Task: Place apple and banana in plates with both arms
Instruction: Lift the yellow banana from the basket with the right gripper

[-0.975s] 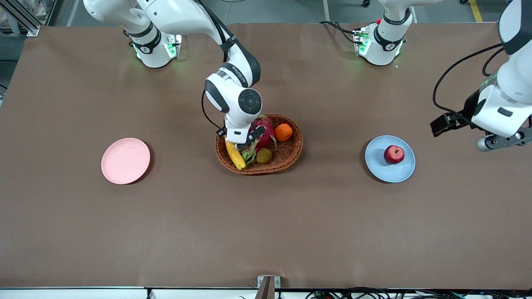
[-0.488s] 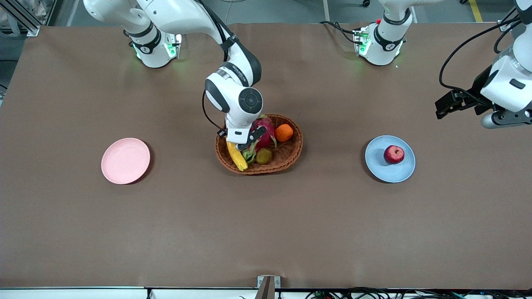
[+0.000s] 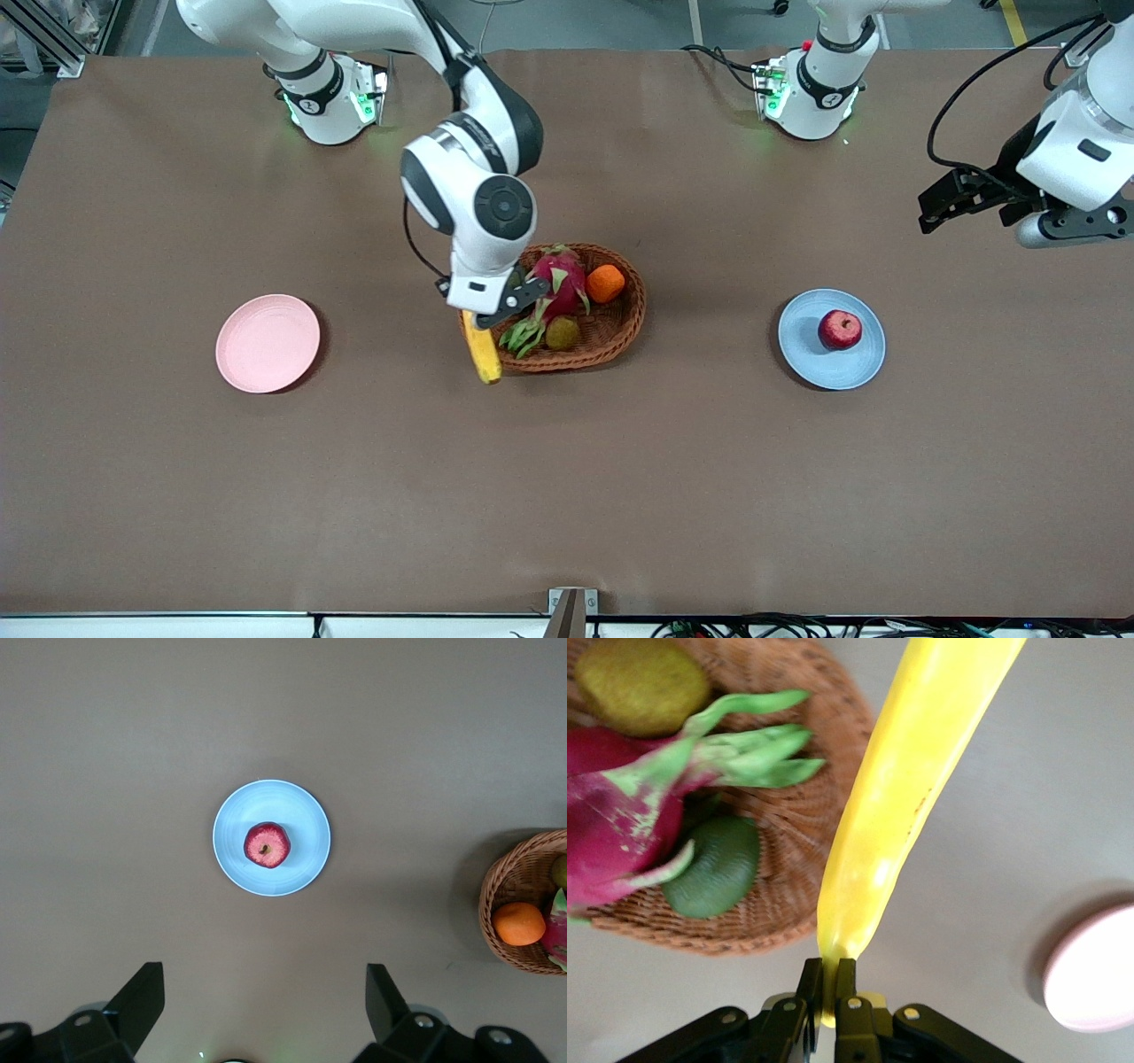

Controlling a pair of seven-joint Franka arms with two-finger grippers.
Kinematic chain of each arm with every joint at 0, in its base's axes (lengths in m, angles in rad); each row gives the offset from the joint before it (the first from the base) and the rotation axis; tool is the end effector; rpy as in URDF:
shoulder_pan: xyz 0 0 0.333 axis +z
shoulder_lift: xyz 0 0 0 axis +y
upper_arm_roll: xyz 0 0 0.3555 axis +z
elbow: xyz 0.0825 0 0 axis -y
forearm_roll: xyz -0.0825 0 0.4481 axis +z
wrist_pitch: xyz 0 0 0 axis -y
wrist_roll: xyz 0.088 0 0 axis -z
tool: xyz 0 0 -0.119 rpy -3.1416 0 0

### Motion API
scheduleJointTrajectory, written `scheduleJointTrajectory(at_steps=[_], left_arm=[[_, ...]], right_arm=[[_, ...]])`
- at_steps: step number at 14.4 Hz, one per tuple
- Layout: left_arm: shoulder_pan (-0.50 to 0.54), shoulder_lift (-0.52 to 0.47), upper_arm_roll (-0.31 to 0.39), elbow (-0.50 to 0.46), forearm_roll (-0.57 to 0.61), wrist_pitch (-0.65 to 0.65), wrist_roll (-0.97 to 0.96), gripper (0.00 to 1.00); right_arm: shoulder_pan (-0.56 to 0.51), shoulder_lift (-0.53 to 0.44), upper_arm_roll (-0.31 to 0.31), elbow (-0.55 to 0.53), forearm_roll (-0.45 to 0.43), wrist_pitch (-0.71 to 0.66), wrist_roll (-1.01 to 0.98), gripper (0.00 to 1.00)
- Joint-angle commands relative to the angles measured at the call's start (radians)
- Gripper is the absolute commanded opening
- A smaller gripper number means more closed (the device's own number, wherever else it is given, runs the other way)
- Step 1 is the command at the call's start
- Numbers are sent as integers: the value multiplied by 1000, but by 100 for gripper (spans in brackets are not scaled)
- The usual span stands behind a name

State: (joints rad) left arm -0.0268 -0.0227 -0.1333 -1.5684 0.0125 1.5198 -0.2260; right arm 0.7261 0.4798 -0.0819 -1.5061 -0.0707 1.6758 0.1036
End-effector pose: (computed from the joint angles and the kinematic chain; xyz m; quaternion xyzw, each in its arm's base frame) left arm 0.5976 -0.0959 0.6627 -0.9993 -0.0332 0.0113 0.0101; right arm 0.5821 0.4375 0.3664 0.9479 0.2738 -0.1234 0.1059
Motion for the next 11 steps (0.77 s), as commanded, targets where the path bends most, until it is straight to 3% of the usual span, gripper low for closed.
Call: scheduleJointTrajectory(at_steps=[1,6,11], left_arm=[[-1,-42,4,-45,-6,25,20,100],[4,-45,4,-45,-3,22,59,100],[8,-45,14,-35,-11,26,111,100]], right_arm=[[-77,-59,8,17,23,-59,57,0],[-341,-63,8,-34,25,-44,51,0],[-572,-69,10,-178,26,71,-100,0]])
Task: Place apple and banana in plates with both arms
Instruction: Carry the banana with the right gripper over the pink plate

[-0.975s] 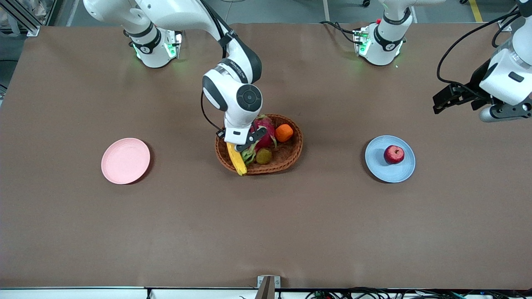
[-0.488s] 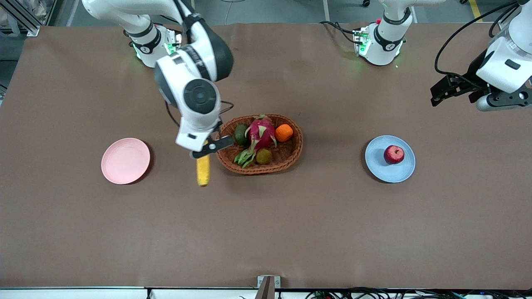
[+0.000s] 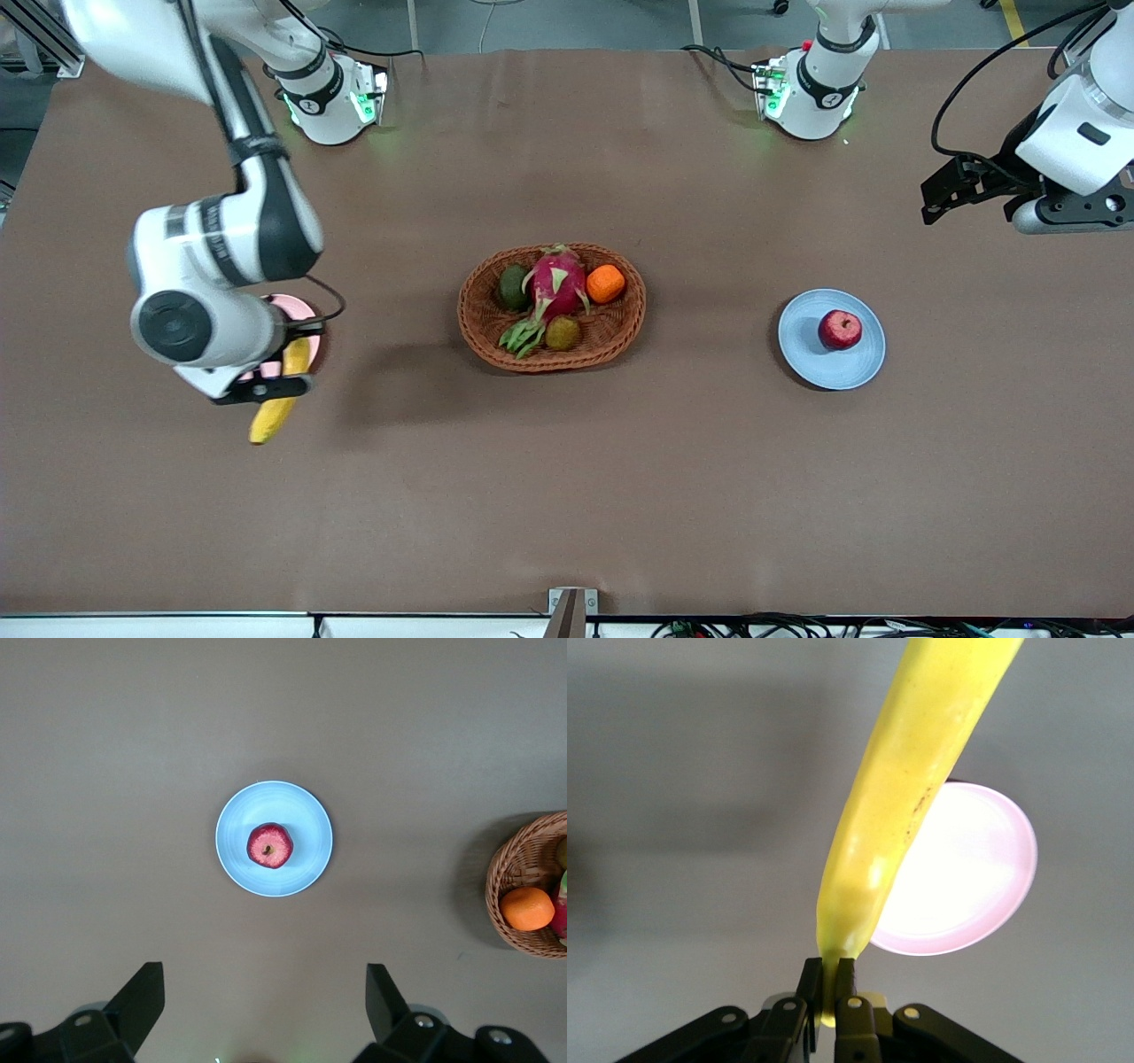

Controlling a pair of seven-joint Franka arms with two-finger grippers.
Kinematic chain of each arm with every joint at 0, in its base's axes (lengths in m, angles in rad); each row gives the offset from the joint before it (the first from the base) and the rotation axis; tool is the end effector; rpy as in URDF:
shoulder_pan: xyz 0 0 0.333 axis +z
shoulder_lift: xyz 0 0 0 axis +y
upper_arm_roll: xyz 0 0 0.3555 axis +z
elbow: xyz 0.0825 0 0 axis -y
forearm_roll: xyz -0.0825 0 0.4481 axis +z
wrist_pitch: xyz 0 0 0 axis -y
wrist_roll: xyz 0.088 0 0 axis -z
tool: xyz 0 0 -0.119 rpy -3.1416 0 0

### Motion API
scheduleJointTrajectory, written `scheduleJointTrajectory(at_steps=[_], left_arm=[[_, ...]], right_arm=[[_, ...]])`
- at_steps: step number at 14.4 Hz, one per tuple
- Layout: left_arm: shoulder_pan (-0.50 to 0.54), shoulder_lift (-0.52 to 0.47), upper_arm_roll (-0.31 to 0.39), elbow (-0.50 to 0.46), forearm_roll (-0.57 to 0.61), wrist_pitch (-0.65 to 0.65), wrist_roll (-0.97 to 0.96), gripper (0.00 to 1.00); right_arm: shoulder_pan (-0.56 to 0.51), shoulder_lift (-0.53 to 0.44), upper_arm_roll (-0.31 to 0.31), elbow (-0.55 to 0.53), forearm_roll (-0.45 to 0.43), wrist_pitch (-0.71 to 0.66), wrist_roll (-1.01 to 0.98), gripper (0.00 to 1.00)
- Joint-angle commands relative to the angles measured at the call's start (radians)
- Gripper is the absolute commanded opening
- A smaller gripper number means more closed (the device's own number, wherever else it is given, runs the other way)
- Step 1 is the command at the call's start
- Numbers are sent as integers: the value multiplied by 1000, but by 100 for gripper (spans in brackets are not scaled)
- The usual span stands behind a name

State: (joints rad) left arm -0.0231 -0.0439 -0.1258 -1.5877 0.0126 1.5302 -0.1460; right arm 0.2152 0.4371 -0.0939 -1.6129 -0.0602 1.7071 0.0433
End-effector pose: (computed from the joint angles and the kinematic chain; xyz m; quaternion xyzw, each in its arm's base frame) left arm 0.5924 -0.0891 0.6660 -0.9999 0.0012 0.0056 0.0100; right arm 0.6986 0.0855 0.3467 0.9831 0.0484 -0.1650 0.0628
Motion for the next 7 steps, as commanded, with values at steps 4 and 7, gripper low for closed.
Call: scheduleJointTrajectory(at_steps=[4,7], left_arm=[[5,-24,8,-12,-14,21,54,100],[18,-24,8,-12,-16,19,66,100]], right_arm=[[-123,-57,20,-178,14,49,-80,0],[-129,-75,20,-219,4,42,-86,0]])
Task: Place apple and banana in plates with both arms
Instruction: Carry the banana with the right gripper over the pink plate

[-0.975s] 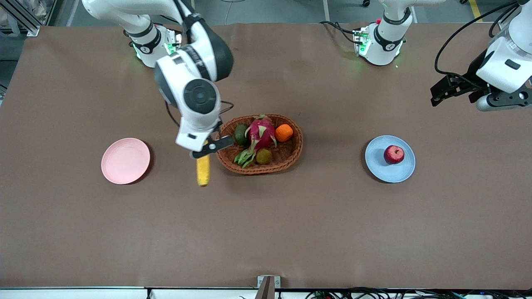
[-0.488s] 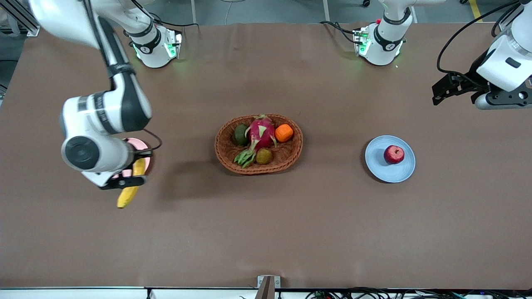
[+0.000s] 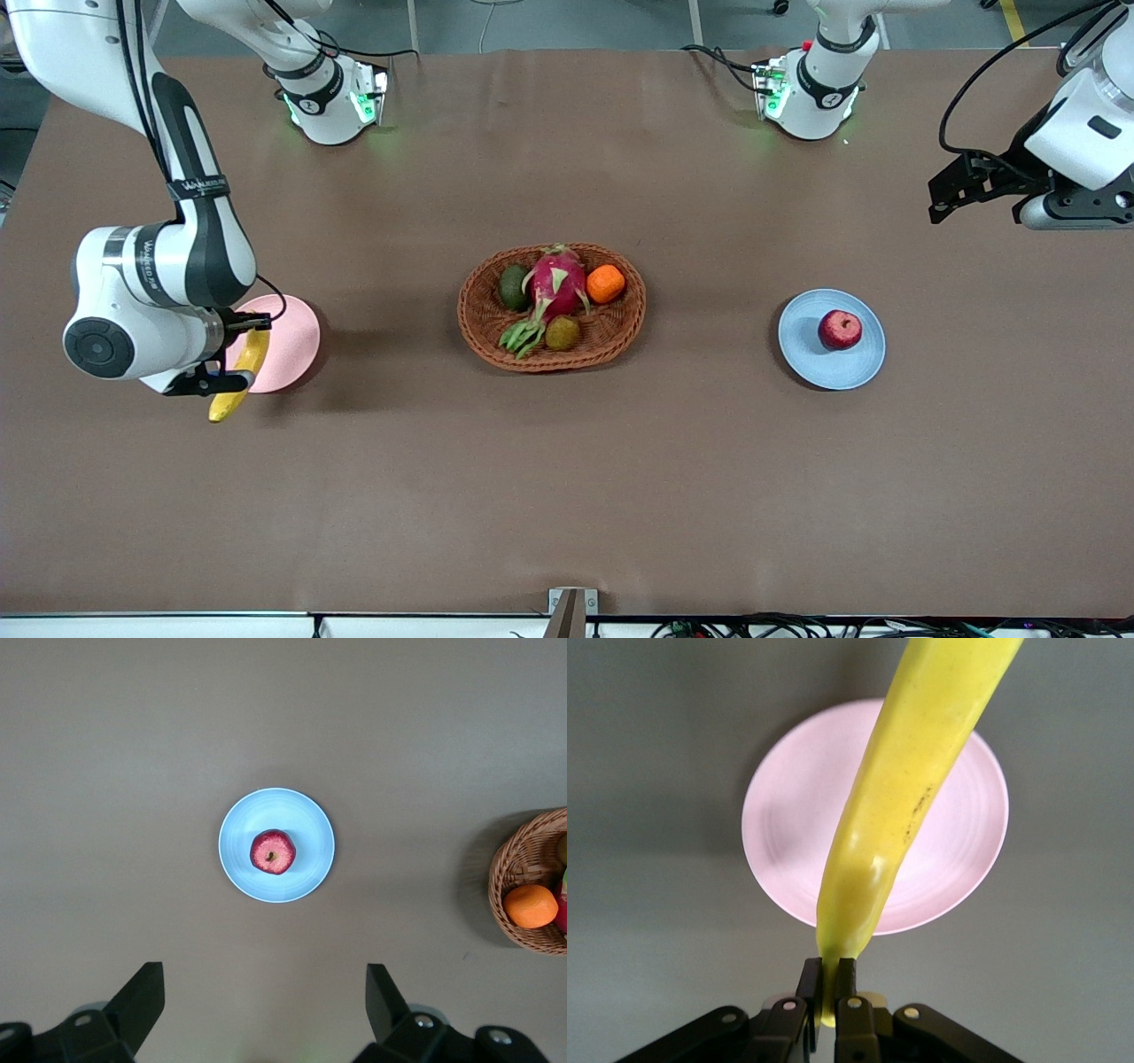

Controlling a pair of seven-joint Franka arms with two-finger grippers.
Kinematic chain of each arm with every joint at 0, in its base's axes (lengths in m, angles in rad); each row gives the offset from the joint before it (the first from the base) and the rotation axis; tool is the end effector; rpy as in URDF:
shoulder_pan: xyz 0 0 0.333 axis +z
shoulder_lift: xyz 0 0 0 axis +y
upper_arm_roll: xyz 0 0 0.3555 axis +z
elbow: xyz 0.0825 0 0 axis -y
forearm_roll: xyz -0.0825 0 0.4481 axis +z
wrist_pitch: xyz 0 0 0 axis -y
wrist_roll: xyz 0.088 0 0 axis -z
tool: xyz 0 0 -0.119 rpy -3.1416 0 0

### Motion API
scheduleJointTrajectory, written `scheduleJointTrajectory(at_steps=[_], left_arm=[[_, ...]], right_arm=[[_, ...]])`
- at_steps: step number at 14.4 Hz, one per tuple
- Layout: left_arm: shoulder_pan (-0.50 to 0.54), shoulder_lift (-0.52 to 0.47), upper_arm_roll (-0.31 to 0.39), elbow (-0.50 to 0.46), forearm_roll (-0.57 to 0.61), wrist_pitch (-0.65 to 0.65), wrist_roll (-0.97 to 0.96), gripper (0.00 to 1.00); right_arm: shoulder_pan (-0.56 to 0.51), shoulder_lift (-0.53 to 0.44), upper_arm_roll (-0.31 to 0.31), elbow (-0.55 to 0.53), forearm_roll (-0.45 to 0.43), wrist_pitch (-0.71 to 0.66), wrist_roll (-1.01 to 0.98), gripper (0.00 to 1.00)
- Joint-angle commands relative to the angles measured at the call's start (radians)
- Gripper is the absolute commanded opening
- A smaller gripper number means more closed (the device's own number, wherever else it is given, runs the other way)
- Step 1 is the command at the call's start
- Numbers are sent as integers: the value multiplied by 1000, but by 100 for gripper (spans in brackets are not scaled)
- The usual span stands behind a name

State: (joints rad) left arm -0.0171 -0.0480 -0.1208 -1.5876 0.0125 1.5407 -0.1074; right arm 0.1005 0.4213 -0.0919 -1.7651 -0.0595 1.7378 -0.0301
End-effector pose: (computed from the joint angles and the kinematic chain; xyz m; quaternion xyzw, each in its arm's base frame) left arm 0.5932 -0.0827 0.6694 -0.9998 0.0150 -0.0015 0.0090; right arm 0.6620 0.0032 0.2883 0.9736 0.0299 -0.2220 0.0443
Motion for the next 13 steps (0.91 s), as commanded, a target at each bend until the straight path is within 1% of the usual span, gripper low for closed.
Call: scheduleJointTrajectory(at_steps=[1,2,6,9,11,12,13], left_arm=[[12,-20,3,-12,-16,9,28,100],[12,-20,3,-12,-16,9,28,100],[14,-23,3,-12,-22,9,31,100],[23,-26,3,-17,-22,7,31,100],[28,-26,1,-17,-23,7,34,100],[29,-26,3,-17,-23,7,47,100],[31,-24,3,-17,-25,7,54,100]], right_arm=[[-15,-59,18,-83,-5,12,-48,1],[-15,-59,18,-99,-5,19,-88,1],[-33,-59,18,-119,-6,22,-132,3],[-45,-58,17,-164,-8,86,-137,3],[-50,-55,17,-203,-8,130,-137,7],[-54,-53,17,-214,-8,141,-131,15],[-54,-53,17,-211,-8,134,-123,45]])
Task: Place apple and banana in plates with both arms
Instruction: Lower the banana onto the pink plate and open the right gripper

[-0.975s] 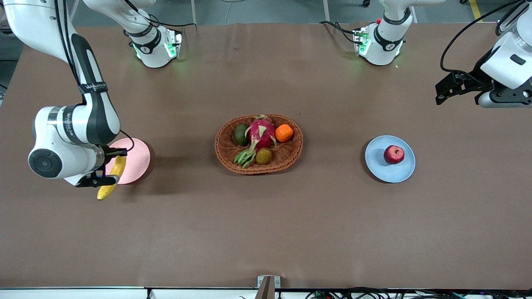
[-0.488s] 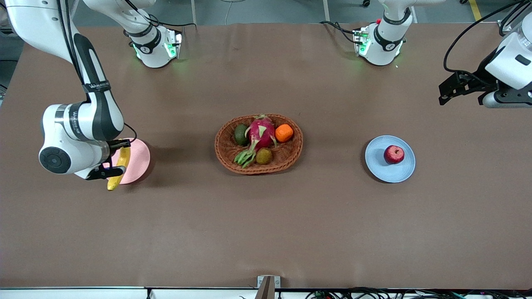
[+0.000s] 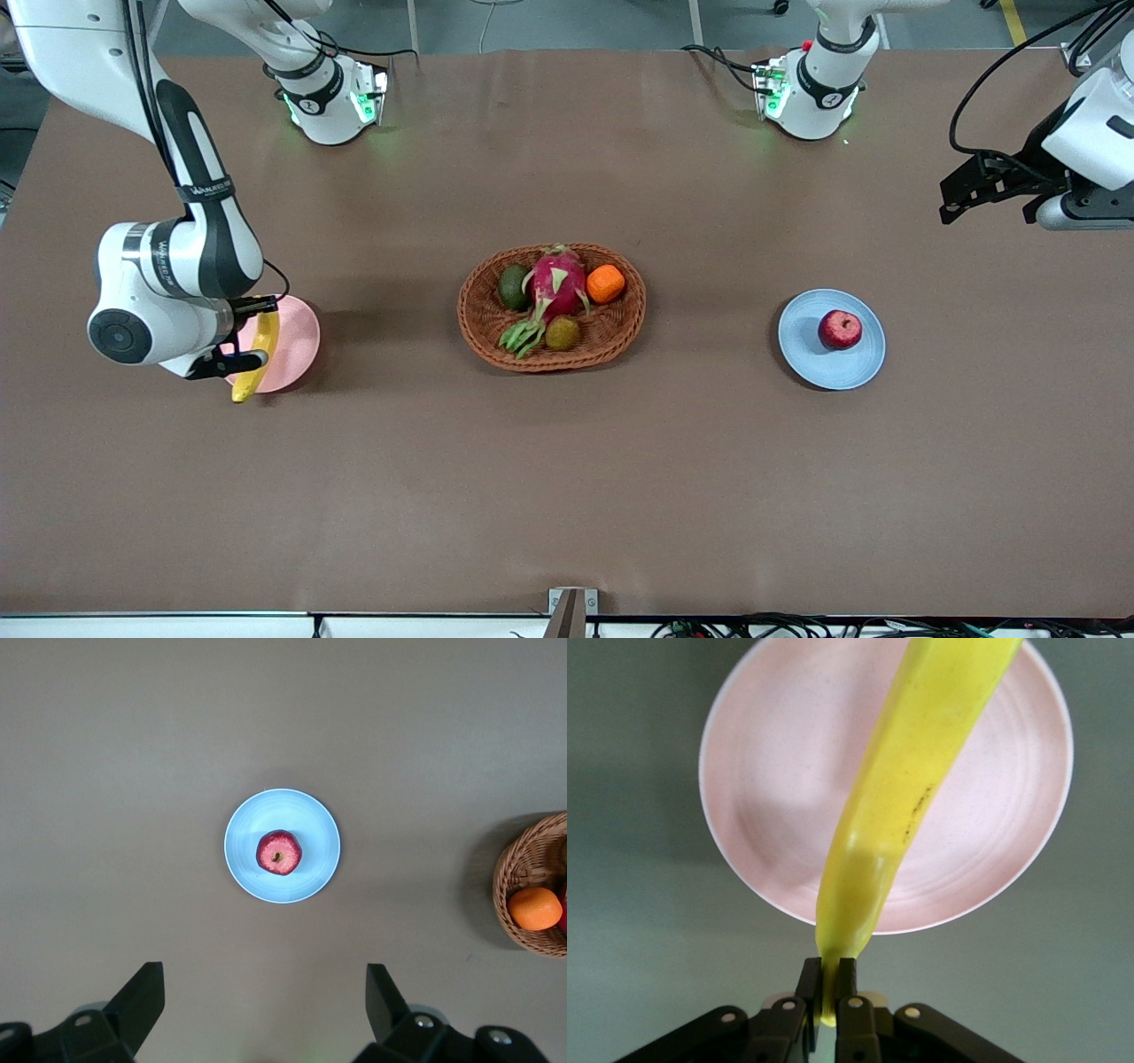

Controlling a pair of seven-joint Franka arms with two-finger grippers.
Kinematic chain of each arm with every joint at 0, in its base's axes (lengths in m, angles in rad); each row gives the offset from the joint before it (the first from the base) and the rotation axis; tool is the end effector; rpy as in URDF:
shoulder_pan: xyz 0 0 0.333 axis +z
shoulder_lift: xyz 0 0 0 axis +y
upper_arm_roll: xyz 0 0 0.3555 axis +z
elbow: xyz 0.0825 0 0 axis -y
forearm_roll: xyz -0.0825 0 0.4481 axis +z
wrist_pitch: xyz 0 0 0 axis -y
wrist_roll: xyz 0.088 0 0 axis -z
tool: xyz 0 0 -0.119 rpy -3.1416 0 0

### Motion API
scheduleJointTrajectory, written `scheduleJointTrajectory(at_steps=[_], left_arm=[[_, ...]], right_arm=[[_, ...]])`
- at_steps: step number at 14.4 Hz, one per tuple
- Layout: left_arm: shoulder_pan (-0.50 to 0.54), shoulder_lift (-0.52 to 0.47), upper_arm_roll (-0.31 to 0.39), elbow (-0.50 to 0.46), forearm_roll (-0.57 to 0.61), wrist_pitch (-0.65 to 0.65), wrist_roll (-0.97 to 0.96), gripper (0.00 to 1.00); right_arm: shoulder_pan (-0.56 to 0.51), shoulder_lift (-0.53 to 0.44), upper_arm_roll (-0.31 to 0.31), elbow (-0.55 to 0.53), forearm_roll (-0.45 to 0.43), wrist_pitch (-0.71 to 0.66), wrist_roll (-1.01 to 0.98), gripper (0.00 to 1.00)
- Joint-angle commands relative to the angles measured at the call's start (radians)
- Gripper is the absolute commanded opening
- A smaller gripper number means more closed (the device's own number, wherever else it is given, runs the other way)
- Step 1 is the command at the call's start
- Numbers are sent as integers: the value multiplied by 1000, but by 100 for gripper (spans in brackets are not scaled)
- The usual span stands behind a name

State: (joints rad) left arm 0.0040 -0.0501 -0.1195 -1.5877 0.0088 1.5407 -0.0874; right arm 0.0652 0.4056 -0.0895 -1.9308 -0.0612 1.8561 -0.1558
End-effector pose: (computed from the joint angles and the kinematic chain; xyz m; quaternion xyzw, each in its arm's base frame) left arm 0.5941 -0.0698 0.6706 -0.9999 0.0138 -0.0021 0.0072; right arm 0.6194 -0.0196 0.2311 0.9673 0.0784 -0.2401 0.0230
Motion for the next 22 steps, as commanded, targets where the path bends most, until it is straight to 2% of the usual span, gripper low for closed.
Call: scheduleJointTrajectory(at_steps=[1,2,4,8,10,12,16,20,22], left_arm=[[10,-22,1,-17,-21,7,34,100],[10,-24,1,-18,-21,7,34,100],[10,-22,1,-18,-21,7,34,100],[11,-24,1,-18,-21,7,32,100],[13,-22,1,-18,-21,7,34,100],[14,-22,1,-18,-21,7,34,100],[14,-22,3,-18,-20,7,32,100],[14,-22,1,-18,-20,7,32,100],[13,-22,1,-17,-20,7,32,100]], right_arm=[[-19,-45,13,-39,-6,12,2,92],[-21,-62,13,-15,-6,-4,4,100],[-31,-83,13,100,7,-104,34,100],[-36,-82,16,439,23,-340,109,100],[-35,-85,24,539,35,-382,156,100],[-36,-106,21,593,75,-382,165,100],[-45,-116,10,719,75,-380,154,100],[-48,-152,11,727,78,-385,203,100],[-51,-218,7,654,77,-358,197,100]])
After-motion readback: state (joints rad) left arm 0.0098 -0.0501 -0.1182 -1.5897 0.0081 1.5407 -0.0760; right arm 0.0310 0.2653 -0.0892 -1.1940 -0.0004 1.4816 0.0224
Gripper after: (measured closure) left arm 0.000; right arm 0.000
